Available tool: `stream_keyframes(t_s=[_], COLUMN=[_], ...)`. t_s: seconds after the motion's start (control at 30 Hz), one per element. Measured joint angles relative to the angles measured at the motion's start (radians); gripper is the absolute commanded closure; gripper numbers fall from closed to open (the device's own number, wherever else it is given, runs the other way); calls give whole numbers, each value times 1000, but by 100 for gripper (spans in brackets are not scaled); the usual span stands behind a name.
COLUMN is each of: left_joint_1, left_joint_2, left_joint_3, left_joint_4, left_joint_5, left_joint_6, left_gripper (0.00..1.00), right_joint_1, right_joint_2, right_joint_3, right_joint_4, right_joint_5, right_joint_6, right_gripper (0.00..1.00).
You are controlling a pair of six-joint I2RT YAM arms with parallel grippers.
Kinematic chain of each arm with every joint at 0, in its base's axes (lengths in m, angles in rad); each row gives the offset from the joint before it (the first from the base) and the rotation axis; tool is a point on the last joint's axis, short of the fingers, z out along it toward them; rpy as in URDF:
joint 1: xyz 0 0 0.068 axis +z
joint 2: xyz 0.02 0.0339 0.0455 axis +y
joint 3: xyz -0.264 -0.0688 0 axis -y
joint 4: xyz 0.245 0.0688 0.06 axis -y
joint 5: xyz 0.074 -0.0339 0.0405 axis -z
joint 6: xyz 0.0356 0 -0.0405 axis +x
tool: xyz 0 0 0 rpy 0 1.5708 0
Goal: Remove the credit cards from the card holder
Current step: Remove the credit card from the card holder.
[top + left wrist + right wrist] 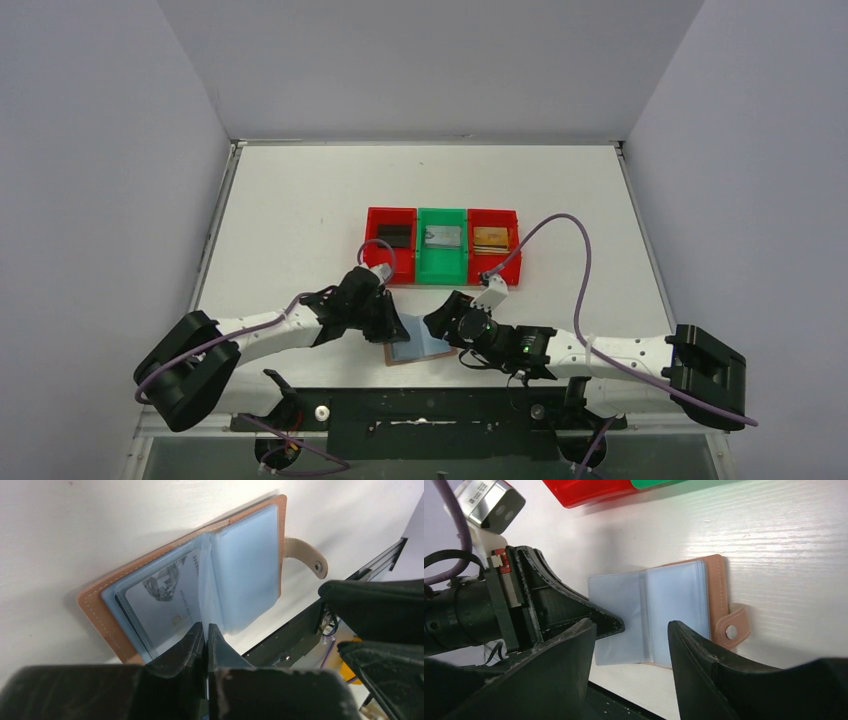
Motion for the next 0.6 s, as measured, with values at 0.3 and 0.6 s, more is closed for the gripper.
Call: stream_keyframes(t_s=[0.3, 0.6], left_joint_1=[0, -14], left_joint_2=[-17, -7], left_joint_3=[20, 95], left_joint_4=[-88, -120], left_joint_5=[-40, -31], left_joint_6=[40, 66], left_gripper=[73, 60], right_joint_1=[-7, -90], right_joint_2=[-6, -8], right_joint_3=[0, -1], right_joint_4=[-131, -189], right_joint_5=[51, 15], right_joint_6=[72, 87], right_gripper=[44, 50])
